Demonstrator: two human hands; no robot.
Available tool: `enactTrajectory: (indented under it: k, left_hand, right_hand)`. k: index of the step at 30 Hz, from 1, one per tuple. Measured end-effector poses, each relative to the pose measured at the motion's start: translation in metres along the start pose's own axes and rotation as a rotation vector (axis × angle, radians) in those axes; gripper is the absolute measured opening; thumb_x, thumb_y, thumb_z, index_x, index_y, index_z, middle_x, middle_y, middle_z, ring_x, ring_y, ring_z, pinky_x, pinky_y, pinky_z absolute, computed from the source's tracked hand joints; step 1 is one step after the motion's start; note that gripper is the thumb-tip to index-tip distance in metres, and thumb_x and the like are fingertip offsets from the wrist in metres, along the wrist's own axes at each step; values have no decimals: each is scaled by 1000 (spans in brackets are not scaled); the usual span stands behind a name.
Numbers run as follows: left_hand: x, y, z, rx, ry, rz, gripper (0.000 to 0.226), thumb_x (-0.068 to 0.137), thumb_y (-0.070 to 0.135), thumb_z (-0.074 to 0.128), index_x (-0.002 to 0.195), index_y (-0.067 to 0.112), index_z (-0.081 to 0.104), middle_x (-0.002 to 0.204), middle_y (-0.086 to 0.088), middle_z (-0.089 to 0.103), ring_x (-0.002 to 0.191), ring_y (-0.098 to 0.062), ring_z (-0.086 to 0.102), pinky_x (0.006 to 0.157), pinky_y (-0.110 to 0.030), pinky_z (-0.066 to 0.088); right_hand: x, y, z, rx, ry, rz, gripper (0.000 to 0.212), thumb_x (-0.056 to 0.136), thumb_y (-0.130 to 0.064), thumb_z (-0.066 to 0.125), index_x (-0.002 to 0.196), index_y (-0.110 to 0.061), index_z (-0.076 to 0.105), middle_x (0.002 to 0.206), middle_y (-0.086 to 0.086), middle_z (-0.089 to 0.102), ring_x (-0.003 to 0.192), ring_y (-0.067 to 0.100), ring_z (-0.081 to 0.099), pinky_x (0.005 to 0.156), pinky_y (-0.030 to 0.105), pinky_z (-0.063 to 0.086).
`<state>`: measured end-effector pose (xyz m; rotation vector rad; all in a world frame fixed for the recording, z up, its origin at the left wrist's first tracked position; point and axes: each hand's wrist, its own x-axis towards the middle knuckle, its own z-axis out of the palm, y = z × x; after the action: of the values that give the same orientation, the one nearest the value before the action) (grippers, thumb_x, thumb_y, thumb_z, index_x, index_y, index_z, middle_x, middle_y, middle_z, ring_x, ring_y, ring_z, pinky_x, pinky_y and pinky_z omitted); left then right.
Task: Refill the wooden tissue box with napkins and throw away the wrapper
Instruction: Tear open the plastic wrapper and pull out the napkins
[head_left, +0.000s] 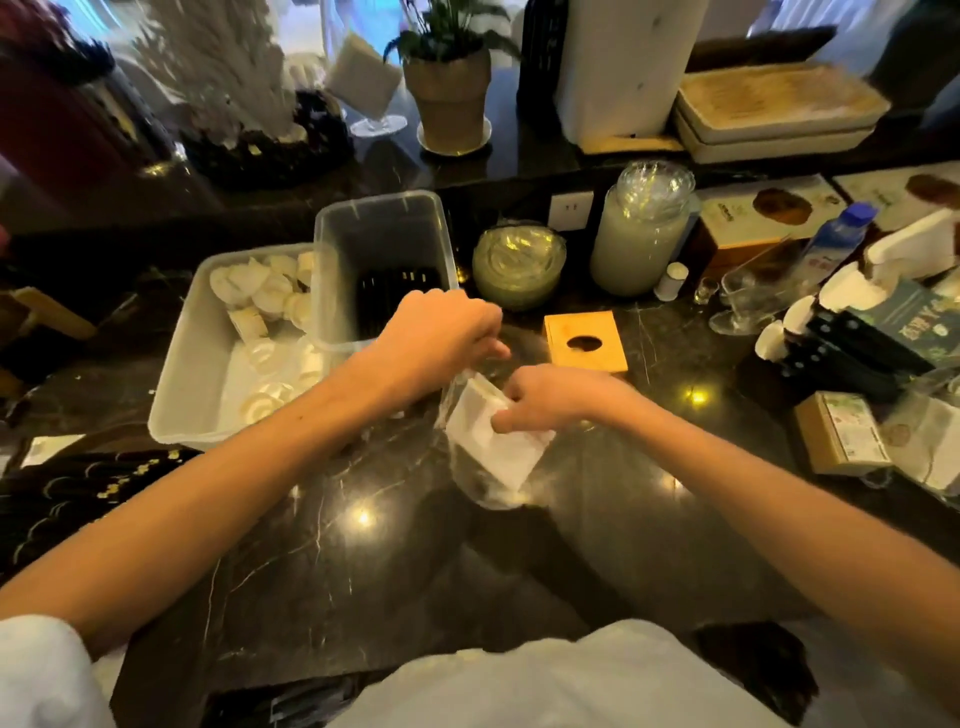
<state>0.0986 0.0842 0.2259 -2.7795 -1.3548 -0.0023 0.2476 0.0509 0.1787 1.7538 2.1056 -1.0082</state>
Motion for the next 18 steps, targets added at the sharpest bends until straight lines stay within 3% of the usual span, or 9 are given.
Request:
enactTrajectory:
  k: [2, 4, 7, 9, 11, 14, 16, 18]
  left_hand:
    - [9, -16, -3, -28, -33, -27, 26, 92, 48, 54, 99, 26, 66, 100, -4, 71, 96, -28, 66, 75, -38, 48]
    - [15, -30, -3, -6, -36, -54, 23, 93, 44, 51, 103, 29, 66, 106, -4, 70, 100, -28, 65, 81, -40, 49]
    - [21, -42, -1, 31, 2, -80, 28, 91, 51, 50, 107, 33, 65, 105, -3, 70, 97, -25, 66, 78, -37, 49]
    - [22, -43, 0, 34, -3, -82, 30, 89, 58, 51, 102, 34, 65, 102, 2, 71, 95, -21, 67, 75, -35, 50]
    - [18, -41, 2, 16, -30, -94, 30, 87, 60, 51, 96, 34, 64, 97, 6, 71, 90, -18, 68, 73, -34, 52]
    - [6, -38, 4, -39, -68, -102, 27, 89, 57, 52, 93, 33, 63, 88, 9, 69, 82, -14, 66, 66, -29, 49]
    - [-5, -38, 4, -50, -51, -92, 23, 92, 50, 52, 97, 31, 64, 92, 8, 66, 84, -13, 65, 67, -29, 51]
    - [-15, -39, 4, -55, -14, -91, 23, 94, 45, 51, 102, 28, 65, 97, 7, 63, 86, -14, 64, 69, -31, 54]
  right_hand:
    - [-47, 4, -30, 421, -1, -39, 35, 89, -43, 51, 101, -14, 65, 84, 4, 67, 67, 18, 61, 51, 21, 43]
    - [-88, 11, -45, 970, 3, -95, 24, 89, -35, 53, 104, -21, 65, 88, 2, 73, 75, 19, 69, 55, 18, 50]
    - [-114, 24, -47, 1528, -20, -349, 36, 80, -45, 63, 110, -28, 71, 101, 3, 75, 92, 20, 73, 71, 33, 58]
    - [-113, 27, -42, 1672, -105, -449, 59, 82, -53, 59, 131, -20, 59, 112, 12, 70, 98, 26, 70, 79, 41, 56]
    - [-109, 29, -33, 1750, -151, -453, 65, 78, -53, 68, 132, -18, 59, 114, 15, 70, 101, 26, 69, 84, 43, 57]
    - [-106, 35, -19, 1758, -130, -308, 59, 68, -55, 77, 117, -23, 71, 109, 11, 74, 98, 26, 72, 83, 43, 58]
    - [-104, 40, -12, 1722, -44, -153, 62, 69, -58, 73, 119, -22, 67, 101, 9, 77, 89, 24, 75, 71, 38, 59]
    - [-102, 48, -9, 1735, 51, -63, 60, 72, -56, 69, 121, -22, 61, 101, 10, 77, 87, 24, 75, 69, 38, 59]
